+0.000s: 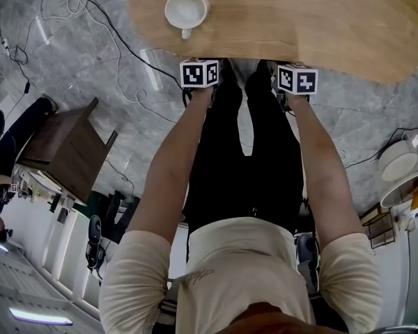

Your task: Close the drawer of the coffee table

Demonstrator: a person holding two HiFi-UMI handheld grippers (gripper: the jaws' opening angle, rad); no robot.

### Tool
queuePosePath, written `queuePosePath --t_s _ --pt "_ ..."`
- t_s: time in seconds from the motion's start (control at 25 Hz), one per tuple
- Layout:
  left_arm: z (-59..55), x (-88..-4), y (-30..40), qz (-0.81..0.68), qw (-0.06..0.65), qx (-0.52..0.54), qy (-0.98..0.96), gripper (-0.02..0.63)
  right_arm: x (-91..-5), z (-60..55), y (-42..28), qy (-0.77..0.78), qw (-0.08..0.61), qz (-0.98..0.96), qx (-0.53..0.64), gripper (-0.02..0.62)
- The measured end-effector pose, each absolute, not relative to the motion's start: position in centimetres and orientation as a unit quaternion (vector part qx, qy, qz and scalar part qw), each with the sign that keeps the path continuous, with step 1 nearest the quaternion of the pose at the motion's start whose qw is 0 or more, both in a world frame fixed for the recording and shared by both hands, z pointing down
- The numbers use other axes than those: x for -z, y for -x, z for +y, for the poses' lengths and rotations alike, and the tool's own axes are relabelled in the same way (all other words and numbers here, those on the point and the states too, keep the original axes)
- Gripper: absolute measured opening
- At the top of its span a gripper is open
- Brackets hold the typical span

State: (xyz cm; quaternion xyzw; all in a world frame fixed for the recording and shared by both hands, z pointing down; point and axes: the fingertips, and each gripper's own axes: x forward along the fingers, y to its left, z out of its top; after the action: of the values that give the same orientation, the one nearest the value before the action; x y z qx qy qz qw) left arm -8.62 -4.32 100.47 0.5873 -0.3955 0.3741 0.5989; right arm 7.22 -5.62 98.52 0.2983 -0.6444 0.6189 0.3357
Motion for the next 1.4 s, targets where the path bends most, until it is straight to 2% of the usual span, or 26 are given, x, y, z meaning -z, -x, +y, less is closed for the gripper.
queuePosePath --t_s 0.6,0.96,1.12,1.28,1.4 --pt "-0.8 -98.3 8.2 -0.327 0.569 -0.393 -0.644 0.005 -95.8 -5.3 -6.7 -0.31 0.314 -0.638 -0.631 -0.006" --pt "3.2 -96.1 7.7 -0.306 0.55 -0.401 -0.666 0.005 -92.7 -3.8 -8.1 -0.361 0.325 -0.659 -0.575 -0.006" --pt "5.2 -93.0 9.0 -0.311 0.541 -0.407 -0.668 0.005 -88.5 -0.7 -6.8 -0.333 0.33 -0.695 -0.545 -0.005" --pt "5.3 -87.9 9.0 -0.313 0.514 -0.41 -0.685 0.005 -83.1 2.6 -5.5 -0.266 0.369 -0.741 -0.494 -0.006" --pt "4.6 -82.8 8.6 -0.297 0.474 -0.407 -0.722 0.005 -78.1 3.8 -3.8 -0.235 0.369 -0.771 -0.463 -0.006"
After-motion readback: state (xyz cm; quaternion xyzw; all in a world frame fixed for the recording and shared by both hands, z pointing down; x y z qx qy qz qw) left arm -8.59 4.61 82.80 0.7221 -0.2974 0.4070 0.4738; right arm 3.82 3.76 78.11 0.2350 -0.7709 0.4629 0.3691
